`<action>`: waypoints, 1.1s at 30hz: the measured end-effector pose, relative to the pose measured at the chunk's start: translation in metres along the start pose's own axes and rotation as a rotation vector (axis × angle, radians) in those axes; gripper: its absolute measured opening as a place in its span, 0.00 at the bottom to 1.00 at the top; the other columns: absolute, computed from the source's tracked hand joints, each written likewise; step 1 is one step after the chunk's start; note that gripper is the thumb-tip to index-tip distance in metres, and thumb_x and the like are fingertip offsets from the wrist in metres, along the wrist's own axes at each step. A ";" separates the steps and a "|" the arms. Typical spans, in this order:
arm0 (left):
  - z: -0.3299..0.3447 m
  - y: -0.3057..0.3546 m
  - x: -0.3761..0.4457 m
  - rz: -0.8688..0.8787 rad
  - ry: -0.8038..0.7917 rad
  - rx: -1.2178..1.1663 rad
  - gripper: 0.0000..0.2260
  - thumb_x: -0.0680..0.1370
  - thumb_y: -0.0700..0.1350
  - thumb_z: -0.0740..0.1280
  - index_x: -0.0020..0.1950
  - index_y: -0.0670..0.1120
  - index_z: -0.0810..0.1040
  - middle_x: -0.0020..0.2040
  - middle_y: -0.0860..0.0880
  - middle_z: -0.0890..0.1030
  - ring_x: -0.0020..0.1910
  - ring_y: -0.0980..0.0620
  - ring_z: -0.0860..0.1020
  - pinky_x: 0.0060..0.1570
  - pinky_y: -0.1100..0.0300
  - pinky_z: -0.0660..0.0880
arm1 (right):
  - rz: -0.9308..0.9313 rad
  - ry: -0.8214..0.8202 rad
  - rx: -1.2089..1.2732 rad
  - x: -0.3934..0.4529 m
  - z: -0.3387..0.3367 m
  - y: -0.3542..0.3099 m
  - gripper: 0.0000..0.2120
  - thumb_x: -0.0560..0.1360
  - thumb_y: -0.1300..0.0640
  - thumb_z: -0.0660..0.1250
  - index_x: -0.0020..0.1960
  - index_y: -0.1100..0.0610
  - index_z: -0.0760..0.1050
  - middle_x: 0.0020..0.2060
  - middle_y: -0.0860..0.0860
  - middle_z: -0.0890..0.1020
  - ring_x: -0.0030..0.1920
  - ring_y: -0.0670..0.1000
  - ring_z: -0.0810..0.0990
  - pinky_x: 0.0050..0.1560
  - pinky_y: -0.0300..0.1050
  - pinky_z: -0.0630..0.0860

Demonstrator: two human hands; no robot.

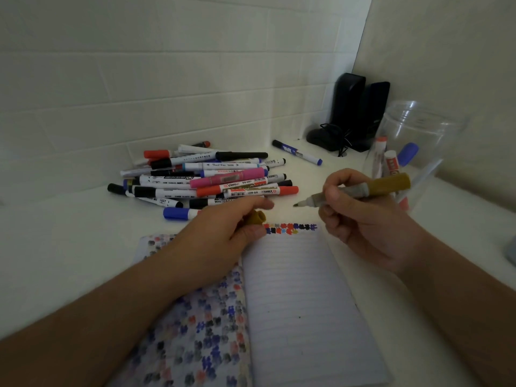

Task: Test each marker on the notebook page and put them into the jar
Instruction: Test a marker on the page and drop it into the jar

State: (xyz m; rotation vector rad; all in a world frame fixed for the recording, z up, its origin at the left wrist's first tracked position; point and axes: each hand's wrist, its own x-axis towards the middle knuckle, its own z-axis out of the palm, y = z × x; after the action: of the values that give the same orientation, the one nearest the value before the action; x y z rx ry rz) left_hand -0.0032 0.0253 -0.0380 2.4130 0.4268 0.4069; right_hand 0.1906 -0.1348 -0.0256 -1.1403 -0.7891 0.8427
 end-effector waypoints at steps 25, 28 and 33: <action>0.006 0.009 -0.004 0.095 0.184 -0.086 0.06 0.79 0.51 0.67 0.49 0.61 0.72 0.45 0.60 0.83 0.44 0.59 0.80 0.41 0.66 0.75 | -0.037 0.001 -0.076 -0.002 0.034 0.009 0.13 0.79 0.54 0.68 0.36 0.51 0.75 0.33 0.59 0.82 0.31 0.54 0.77 0.36 0.48 0.70; 0.008 0.008 -0.004 0.104 0.211 -0.070 0.08 0.80 0.48 0.68 0.49 0.60 0.71 0.45 0.60 0.82 0.44 0.62 0.79 0.41 0.70 0.73 | -0.033 0.023 -0.062 -0.004 0.040 0.012 0.18 0.83 0.57 0.64 0.34 0.50 0.75 0.32 0.58 0.81 0.32 0.54 0.77 0.37 0.49 0.68; 0.007 0.004 -0.005 0.132 0.246 -0.067 0.05 0.80 0.47 0.67 0.51 0.56 0.72 0.44 0.58 0.82 0.42 0.57 0.79 0.38 0.64 0.75 | -0.053 0.001 -0.052 -0.004 0.045 0.014 0.14 0.81 0.53 0.66 0.37 0.50 0.75 0.34 0.59 0.82 0.31 0.53 0.78 0.38 0.49 0.70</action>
State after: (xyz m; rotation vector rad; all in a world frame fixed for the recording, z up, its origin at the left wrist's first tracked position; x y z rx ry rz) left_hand -0.0038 0.0166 -0.0412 2.3414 0.3539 0.7695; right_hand 0.1478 -0.1157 -0.0291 -1.1607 -0.8409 0.7815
